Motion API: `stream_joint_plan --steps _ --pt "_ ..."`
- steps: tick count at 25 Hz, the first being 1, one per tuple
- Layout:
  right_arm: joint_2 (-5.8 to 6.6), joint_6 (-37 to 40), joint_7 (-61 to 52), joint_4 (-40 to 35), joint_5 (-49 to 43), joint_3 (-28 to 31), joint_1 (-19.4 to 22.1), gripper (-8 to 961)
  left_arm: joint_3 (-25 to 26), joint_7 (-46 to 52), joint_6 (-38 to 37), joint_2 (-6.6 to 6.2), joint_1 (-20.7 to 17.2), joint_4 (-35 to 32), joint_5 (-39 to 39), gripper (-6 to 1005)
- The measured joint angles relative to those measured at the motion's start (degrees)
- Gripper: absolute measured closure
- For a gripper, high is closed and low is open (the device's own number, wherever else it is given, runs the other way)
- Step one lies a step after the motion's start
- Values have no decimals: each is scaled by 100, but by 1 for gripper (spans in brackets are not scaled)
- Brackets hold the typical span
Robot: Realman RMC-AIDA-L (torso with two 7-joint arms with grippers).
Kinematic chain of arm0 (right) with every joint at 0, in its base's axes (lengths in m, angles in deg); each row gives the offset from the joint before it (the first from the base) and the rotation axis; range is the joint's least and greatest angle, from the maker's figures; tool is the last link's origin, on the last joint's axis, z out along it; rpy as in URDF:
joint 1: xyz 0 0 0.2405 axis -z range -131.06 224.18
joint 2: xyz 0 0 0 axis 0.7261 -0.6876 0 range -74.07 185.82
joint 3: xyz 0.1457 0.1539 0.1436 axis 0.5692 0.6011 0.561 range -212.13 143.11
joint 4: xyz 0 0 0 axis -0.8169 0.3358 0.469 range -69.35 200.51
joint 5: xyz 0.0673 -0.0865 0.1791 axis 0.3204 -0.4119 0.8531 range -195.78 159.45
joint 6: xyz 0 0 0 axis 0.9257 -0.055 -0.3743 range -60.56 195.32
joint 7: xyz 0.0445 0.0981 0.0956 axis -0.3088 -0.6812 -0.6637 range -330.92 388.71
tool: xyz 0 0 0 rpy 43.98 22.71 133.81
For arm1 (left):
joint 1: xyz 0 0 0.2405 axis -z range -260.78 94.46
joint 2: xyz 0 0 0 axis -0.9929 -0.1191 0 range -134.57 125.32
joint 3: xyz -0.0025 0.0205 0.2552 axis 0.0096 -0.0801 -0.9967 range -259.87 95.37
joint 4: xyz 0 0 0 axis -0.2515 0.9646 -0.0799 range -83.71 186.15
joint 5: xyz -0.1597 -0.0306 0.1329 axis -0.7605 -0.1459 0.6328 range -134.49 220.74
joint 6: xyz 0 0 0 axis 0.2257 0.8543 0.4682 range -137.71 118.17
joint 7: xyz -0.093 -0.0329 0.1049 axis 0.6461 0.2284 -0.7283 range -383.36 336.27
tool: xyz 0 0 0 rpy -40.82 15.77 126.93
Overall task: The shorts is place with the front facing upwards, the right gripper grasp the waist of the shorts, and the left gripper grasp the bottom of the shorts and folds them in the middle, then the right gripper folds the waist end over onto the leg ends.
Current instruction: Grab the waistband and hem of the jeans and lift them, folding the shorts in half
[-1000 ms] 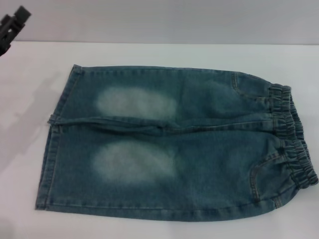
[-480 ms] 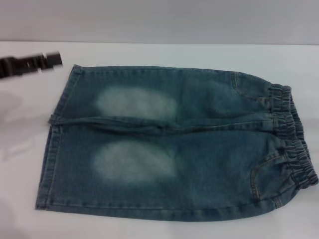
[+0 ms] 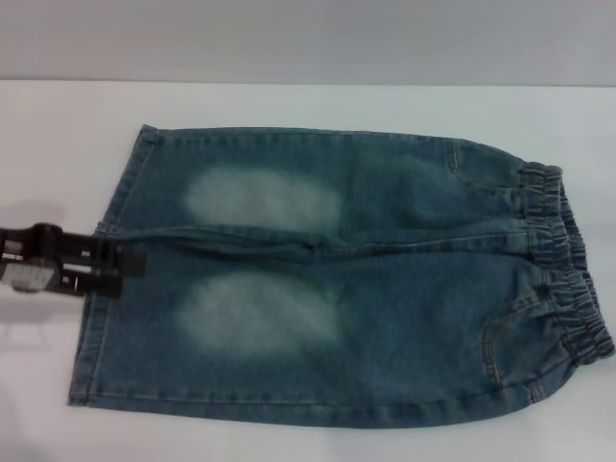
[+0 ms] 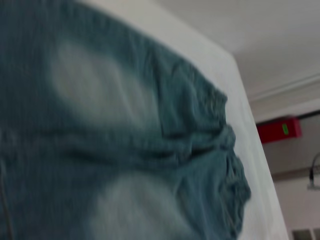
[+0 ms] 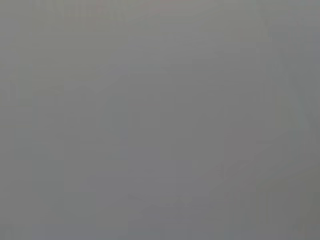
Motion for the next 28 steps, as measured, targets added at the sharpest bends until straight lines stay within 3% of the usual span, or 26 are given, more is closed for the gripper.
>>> stream_joint_plan --steps 14,20,28 --pt "2 -369 25 -57 1 70 -151 205 -50 684 -234 -79 -546 39 179 239" --pt "2 -426 -8 -63 2 63 -169 205 -68 621 236 89 -685 119 459 241" --pt "-1 -427 -15 -32 -29 37 -199 205 -88 489 437 161 -630 253 791 244"
